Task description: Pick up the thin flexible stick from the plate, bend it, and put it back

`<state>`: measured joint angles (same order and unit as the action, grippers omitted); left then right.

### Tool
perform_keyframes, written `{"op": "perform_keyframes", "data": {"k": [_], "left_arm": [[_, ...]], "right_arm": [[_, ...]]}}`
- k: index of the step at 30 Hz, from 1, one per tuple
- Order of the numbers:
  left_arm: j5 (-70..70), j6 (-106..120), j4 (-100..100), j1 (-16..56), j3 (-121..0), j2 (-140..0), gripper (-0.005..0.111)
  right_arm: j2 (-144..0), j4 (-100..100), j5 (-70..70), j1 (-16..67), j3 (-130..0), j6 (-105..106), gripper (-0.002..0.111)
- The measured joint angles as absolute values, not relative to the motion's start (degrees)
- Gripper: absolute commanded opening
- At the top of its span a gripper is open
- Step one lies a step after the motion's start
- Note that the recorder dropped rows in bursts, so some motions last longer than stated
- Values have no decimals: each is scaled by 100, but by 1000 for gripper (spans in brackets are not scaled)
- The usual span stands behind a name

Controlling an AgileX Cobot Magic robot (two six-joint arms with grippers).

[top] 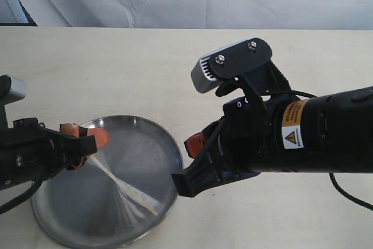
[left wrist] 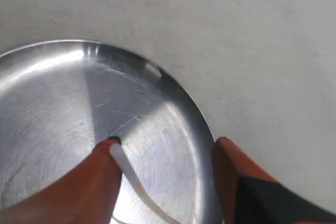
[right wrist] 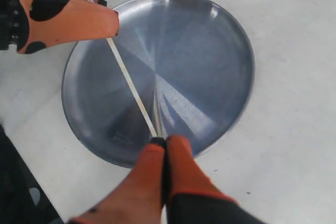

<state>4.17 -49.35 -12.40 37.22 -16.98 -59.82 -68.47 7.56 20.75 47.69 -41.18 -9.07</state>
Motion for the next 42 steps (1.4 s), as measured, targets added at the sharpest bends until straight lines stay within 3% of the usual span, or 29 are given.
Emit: {"op": "perform_keyframes", "data": {"k": [11,15,21,24,29,30,42], "left_arm": [[665,-3358,-1484,3585,-1698,-5982,51],[754,-3192,-1495,3311,-1698,-5982,67],[824,-3120,-1484,3152,-1698,-5982,66],[833,-3120,-1485,3152,-1698,-5982,55],[660,-3244,-1485,3152,-1898,-5745,5],[590,-3287,-1485,3152,-1965,-5605,0],[155,-3378,-2467,3152,-2681,-2989,0]], "right_arm": [[-6847,807,2087,4769,-4118,-907,0],[-6847,840,2098,4769,-4118,-907,0],[-6847,881,2098,4769,-4118,-907,0],[-6847,895,2098,4769,-4118,-907,0],[-6847,874,2086,4769,-4118,-858,0],[-6847,847,2068,4769,-4118,-798,0],[-6294,723,932,4769,-4118,581,0]]}}
